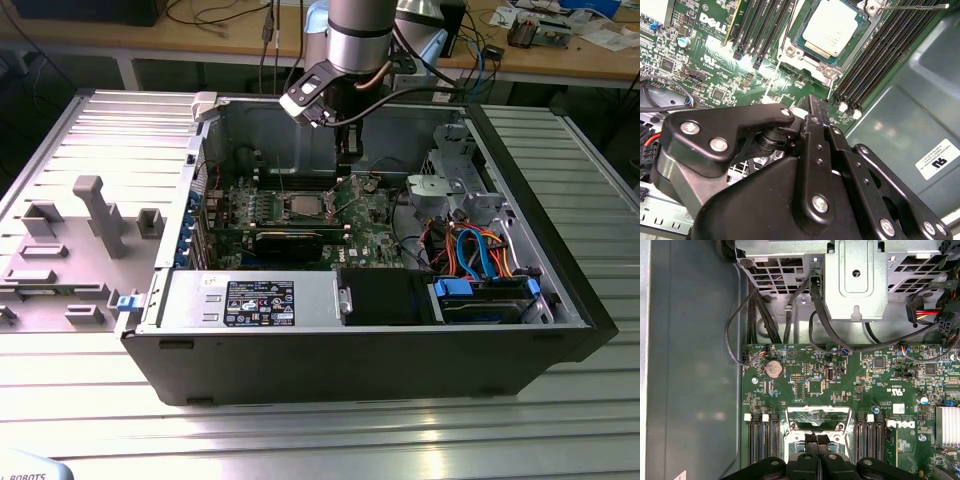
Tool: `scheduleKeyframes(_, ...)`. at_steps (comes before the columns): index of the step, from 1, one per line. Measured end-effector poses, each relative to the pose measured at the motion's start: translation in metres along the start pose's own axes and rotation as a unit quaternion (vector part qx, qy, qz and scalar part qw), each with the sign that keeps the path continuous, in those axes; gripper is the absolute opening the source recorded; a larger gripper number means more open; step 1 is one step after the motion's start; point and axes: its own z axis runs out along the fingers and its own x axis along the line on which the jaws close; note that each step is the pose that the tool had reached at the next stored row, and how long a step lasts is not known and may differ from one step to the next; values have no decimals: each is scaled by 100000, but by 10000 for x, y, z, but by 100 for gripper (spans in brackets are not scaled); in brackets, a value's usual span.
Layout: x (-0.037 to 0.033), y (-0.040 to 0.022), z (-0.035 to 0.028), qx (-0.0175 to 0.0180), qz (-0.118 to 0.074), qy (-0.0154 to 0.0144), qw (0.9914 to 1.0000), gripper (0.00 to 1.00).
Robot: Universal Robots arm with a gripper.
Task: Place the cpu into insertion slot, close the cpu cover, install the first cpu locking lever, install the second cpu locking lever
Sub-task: 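Close the cpu cover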
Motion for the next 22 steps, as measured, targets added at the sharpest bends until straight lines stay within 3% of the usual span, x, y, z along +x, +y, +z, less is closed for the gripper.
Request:
scheduleKeyframes(7, 0, 2, 0, 0, 0, 1, 100000, 11)
scheduleKeyframes(11, 5, 81, 2, 0, 1, 1, 100000, 11)
scheduleKeyframes(22, 8, 108, 3, 11, -9, -31, 100000, 11)
